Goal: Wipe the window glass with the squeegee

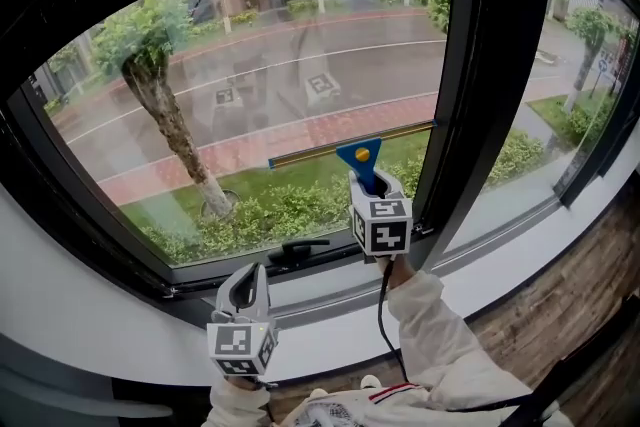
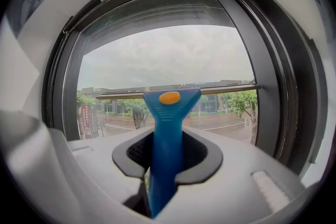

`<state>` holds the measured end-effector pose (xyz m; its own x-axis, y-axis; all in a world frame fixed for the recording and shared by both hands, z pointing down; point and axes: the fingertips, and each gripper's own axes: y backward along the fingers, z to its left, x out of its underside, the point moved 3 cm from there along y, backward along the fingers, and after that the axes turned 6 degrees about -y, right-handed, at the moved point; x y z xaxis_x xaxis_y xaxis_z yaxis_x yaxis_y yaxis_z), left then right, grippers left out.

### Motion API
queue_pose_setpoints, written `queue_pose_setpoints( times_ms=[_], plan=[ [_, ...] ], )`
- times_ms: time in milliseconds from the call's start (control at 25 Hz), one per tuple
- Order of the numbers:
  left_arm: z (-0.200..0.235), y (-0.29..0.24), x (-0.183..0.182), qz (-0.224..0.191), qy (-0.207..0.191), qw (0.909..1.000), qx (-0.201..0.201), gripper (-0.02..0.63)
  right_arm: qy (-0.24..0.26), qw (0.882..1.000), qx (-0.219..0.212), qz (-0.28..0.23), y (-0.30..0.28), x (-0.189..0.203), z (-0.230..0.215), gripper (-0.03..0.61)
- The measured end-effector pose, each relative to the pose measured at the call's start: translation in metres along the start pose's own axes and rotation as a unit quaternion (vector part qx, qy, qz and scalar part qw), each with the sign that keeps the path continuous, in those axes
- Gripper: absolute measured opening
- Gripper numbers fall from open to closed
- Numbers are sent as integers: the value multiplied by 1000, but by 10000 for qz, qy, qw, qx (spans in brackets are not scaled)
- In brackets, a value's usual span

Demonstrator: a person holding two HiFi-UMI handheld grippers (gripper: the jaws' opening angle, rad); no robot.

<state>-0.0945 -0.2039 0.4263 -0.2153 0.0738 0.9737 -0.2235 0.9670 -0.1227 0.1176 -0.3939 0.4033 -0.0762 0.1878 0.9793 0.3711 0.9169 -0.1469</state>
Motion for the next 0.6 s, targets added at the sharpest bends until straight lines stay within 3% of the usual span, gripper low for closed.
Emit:
queue_pose_setpoints(
  times_ms=[600],
  plan=[
    [2, -5, 8, 111, -14, 9999, 2, 0, -70, 9997, 77, 236, -3, 45, -6, 104]
  ],
)
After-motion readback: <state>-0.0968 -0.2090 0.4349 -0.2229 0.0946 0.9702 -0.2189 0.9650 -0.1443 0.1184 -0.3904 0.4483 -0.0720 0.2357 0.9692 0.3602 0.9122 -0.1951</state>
